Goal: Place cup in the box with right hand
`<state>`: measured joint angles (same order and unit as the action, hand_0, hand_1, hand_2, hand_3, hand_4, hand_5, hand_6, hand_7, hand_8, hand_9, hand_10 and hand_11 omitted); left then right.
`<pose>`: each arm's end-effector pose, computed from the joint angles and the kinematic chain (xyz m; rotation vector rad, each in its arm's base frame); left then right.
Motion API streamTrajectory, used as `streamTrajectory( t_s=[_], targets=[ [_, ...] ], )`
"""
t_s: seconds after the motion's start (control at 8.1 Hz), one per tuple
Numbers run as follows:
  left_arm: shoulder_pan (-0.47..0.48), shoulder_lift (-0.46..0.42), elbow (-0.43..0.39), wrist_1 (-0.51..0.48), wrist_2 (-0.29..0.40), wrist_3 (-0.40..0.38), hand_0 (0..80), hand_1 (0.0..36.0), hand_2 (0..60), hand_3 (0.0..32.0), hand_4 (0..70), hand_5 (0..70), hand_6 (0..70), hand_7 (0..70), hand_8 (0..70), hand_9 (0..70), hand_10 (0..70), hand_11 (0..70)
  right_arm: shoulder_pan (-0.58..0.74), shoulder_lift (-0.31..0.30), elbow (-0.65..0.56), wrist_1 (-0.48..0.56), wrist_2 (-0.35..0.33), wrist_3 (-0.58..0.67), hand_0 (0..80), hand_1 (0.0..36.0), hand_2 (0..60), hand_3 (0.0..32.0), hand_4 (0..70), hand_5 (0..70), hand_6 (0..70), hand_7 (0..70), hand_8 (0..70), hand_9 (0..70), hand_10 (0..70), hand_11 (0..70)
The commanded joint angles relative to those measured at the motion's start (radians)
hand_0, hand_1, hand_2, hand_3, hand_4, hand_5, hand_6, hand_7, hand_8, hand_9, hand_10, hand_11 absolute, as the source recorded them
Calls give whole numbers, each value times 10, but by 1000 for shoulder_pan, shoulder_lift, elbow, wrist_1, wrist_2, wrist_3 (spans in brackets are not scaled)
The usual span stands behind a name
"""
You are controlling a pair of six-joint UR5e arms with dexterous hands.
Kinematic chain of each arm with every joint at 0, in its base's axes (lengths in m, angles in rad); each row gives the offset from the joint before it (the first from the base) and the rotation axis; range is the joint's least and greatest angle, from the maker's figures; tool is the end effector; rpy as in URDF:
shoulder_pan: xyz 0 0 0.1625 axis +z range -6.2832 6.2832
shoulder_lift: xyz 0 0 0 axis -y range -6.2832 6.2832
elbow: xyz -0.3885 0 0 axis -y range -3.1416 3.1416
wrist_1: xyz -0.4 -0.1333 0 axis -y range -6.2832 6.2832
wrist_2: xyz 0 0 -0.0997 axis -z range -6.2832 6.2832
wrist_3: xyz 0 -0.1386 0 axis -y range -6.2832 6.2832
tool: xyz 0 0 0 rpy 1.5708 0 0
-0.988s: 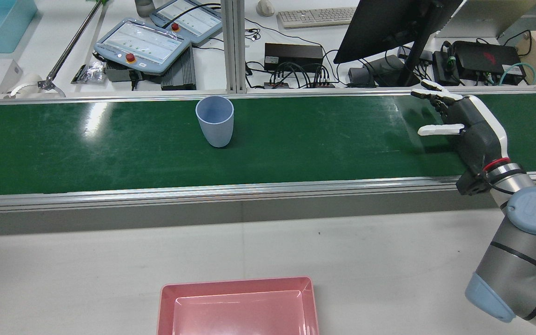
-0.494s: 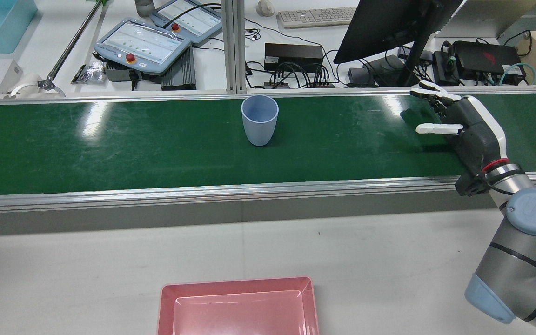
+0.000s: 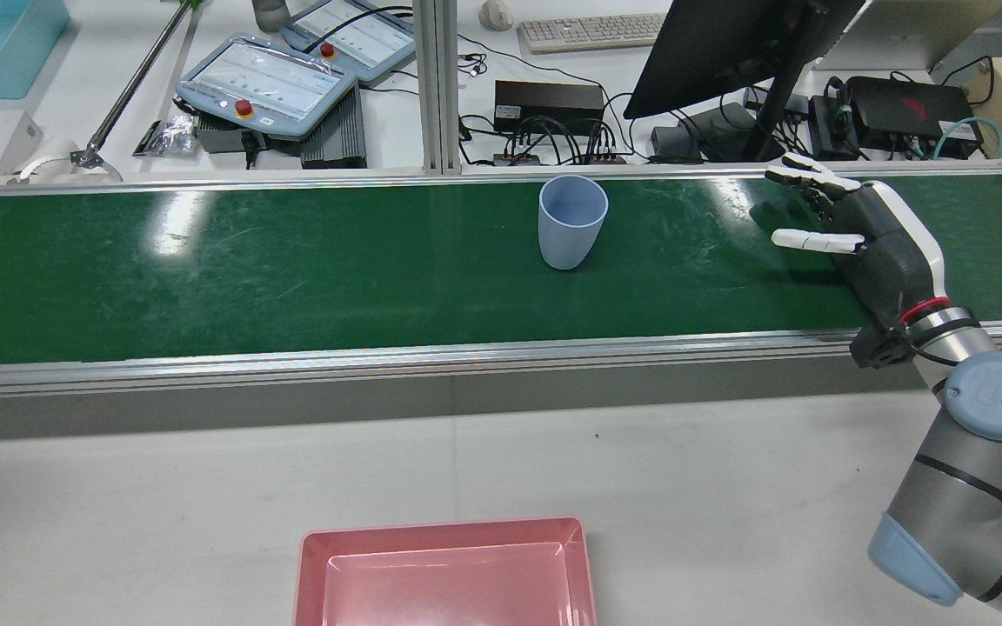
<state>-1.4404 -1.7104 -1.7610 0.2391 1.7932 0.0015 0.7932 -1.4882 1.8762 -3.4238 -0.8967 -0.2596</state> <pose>-0.0269 -0.5846 0.5047 -0.3551 2.1188 -1.9317 -0.2085 -0.5251 0.4860 0.1008 -2.1734 1.9814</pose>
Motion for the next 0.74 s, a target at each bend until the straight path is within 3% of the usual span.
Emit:
streamTrajectory(
  t_s=[0.0, 0.62],
  targets=[
    [0, 0, 0, -1, 0, 0, 0, 0, 0, 0, 0, 0, 0, 0, 0, 0, 0, 0, 0, 0, -2, 0, -1, -1, 543, 158, 58, 0, 215, 62, 60, 204, 97, 181, 28, 59],
    [0, 0, 0, -1, 0, 0, 0, 0, 0, 0, 0, 0, 0, 0, 0, 0, 0, 0, 0, 0, -3, -2, -1, -3, 563, 148, 0, 0, 253, 64, 62, 214, 101, 186, 27, 58]
  ],
)
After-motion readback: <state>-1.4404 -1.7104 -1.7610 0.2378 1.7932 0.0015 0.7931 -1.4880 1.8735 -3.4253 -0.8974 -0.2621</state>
